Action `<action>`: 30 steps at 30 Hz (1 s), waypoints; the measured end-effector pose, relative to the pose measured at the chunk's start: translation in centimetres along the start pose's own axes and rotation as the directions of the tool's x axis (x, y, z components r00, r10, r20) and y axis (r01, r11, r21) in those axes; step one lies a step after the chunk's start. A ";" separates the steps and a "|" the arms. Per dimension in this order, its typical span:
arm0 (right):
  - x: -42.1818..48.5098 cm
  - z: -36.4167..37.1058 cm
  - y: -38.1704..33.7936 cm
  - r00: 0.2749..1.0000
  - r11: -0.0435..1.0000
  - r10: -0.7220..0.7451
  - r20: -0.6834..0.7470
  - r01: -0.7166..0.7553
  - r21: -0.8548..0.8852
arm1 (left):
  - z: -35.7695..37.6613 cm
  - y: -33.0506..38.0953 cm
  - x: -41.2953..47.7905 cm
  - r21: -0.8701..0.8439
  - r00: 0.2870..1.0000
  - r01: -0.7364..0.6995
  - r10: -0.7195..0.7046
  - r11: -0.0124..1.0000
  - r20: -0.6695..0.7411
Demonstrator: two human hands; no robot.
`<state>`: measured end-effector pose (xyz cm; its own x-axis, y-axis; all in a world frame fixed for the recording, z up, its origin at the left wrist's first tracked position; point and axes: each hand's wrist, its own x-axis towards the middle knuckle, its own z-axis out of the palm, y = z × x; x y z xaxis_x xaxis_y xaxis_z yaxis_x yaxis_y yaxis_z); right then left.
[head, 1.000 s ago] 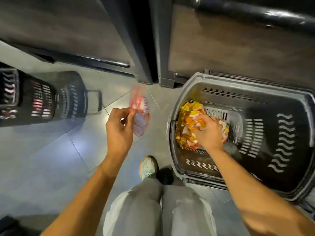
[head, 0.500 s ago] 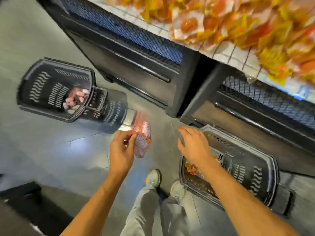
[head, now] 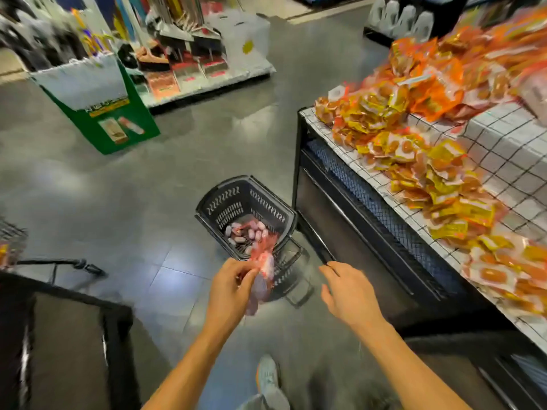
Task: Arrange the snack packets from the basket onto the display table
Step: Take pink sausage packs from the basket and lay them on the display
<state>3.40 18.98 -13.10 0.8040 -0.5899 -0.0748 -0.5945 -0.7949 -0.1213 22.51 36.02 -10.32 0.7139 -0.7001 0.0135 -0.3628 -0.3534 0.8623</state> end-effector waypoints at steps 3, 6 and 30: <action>3.7 -0.8 -2.1 0.997 0.998 -0.065 -0.033 0.065 -0.005 | -3.0 -1.4 2.7 -0.020 0.995 0.052 -0.054 0.998 -0.083; 7.7 -1.1 -3.2 0.995 0.995 -0.101 -0.026 0.100 -0.003 | -5.0 -2.4 5.7 -0.021 0.985 0.089 -0.091 0.996 -0.148; 44.3 12.9 4.3 0.940 0.955 -0.231 0.251 0.169 0.246 | 6.1 -15.2 32.3 -0.092 0.765 0.574 -0.573 0.814 -0.294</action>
<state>36.65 -8.75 -29.71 0.8962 -0.3356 -0.2903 -0.4288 -0.8234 -0.3716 47.39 14.98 -26.05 0.9302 -0.1503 -0.3348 0.1698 -0.6325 0.7557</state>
